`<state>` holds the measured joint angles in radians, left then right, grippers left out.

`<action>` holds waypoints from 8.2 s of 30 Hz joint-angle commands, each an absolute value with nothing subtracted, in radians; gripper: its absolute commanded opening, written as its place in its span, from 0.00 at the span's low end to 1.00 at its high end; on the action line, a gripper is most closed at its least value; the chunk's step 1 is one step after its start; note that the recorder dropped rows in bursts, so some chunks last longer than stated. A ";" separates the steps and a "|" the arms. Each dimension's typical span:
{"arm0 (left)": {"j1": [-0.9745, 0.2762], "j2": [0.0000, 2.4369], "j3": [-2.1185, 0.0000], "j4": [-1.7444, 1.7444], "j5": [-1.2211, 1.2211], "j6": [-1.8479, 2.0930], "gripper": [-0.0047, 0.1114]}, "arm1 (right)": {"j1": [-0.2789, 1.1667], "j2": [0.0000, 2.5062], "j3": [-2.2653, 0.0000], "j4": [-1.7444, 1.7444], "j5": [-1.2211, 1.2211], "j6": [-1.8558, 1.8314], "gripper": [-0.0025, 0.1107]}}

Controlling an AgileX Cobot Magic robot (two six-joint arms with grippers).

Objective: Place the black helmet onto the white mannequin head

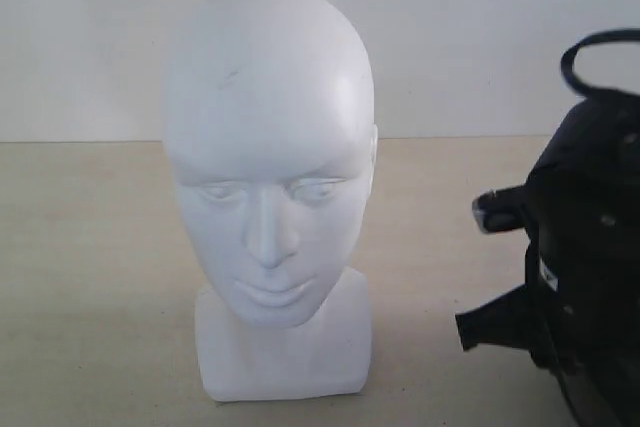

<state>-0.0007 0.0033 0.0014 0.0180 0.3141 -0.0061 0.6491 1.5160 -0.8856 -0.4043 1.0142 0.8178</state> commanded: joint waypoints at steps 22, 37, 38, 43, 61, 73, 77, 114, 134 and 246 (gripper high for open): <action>-0.011 0.000 0.000 0.015 0.312 -0.012 0.08 | 0.648 1.170 -1.591 -0.587 1.101 0.503 0.02; -0.011 0.000 0.000 0.015 0.312 -0.012 0.08 | 0.648 1.164 -1.887 -0.340 0.757 0.198 0.02; -0.011 0.000 0.000 0.015 0.312 -0.012 0.08 | 0.648 1.161 -1.890 -0.314 0.702 0.189 0.02; -0.011 0.000 0.000 0.015 0.312 -0.012 0.08 | 0.648 1.159 -1.890 -0.215 0.479 0.189 0.02; -0.011 0.000 0.000 0.015 0.312 -0.012 0.08 | 0.648 1.159 -1.890 0.232 0.035 0.148 0.02; -0.011 0.000 0.000 0.015 0.312 -0.012 0.08 | 0.648 1.159 -1.890 0.226 0.097 -0.151 0.02; -0.011 0.000 0.000 0.015 0.312 -0.012 0.08 | 0.648 1.131 -1.872 0.226 0.087 -0.252 0.02; -0.011 0.000 0.000 0.015 0.312 -0.012 0.08 | 0.648 1.159 -1.220 -0.448 -1.221 1.515 0.02; -0.011 0.000 0.000 0.015 0.312 -0.012 0.08 | 0.824 1.414 -1.218 -0.463 -1.221 1.470 0.02; -0.012 0.054 -0.219 0.143 -0.352 -0.299 0.08 | 0.422 1.316 -0.745 -0.477 -1.221 1.441 0.02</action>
<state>-0.0007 0.0069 -0.1000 0.0542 -0.4861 -0.2599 0.4511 1.3453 -0.7364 -0.5785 -1.1984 1.4891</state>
